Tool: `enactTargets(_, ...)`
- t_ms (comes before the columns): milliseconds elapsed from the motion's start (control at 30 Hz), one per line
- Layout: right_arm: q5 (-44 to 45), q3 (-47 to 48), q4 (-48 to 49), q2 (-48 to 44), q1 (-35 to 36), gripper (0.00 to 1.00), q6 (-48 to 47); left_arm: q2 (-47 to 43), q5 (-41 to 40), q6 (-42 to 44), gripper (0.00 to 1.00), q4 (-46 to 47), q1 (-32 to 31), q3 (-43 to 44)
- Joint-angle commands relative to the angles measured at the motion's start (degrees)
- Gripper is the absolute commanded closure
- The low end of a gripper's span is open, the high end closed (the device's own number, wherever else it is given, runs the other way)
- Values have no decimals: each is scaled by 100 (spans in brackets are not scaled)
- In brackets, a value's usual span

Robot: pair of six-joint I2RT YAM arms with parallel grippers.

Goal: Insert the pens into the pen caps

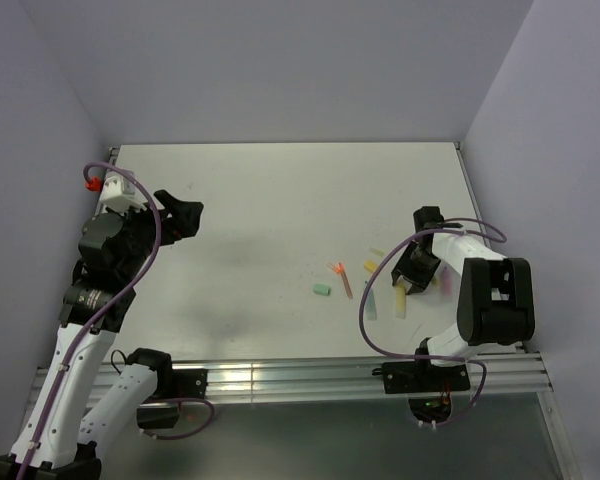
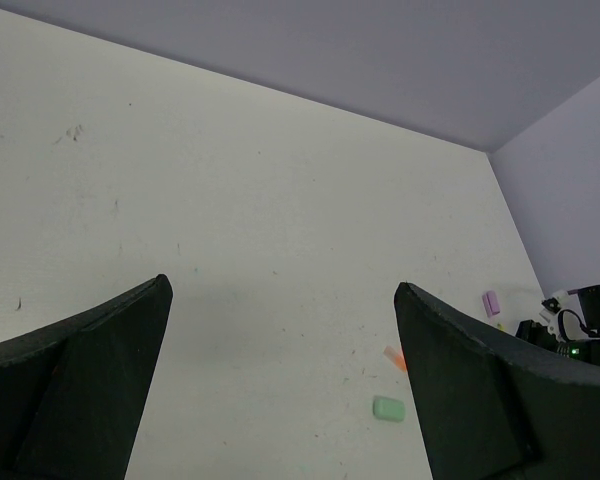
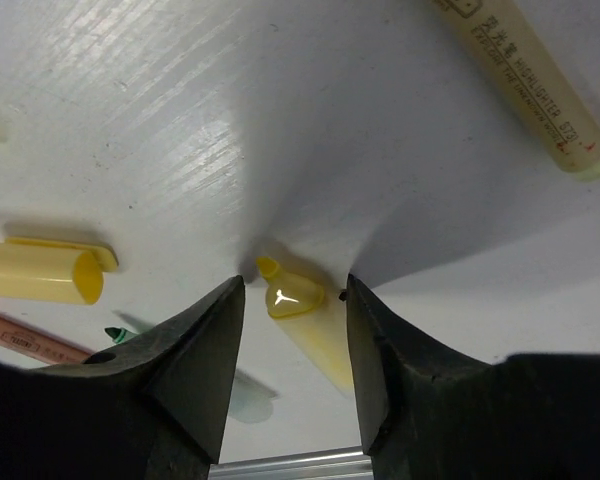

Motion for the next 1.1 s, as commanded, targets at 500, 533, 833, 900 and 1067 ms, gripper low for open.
enactTargets(500, 209, -96, -147, 121, 151, 46, -81, -13, 66, 5, 1, 12, -17, 328)
enactTargets(533, 209, -87, -165, 148, 186, 46, -72, -13, 57, 14, 1, -5, -17, 336)
enactTargets(833, 147, -236, -165, 227, 450, 48, 113, -57, 66, 5, 0, -49, -17, 363)
enactTargets(900, 182, -227, -209, 192, 511, 48, 130, -65, 66, 14, 1, -75, -17, 354)
enactTargets(1067, 209, -228, -244, 192, 573, 51, 174, -83, 66, 14, 1, -111, -17, 354)
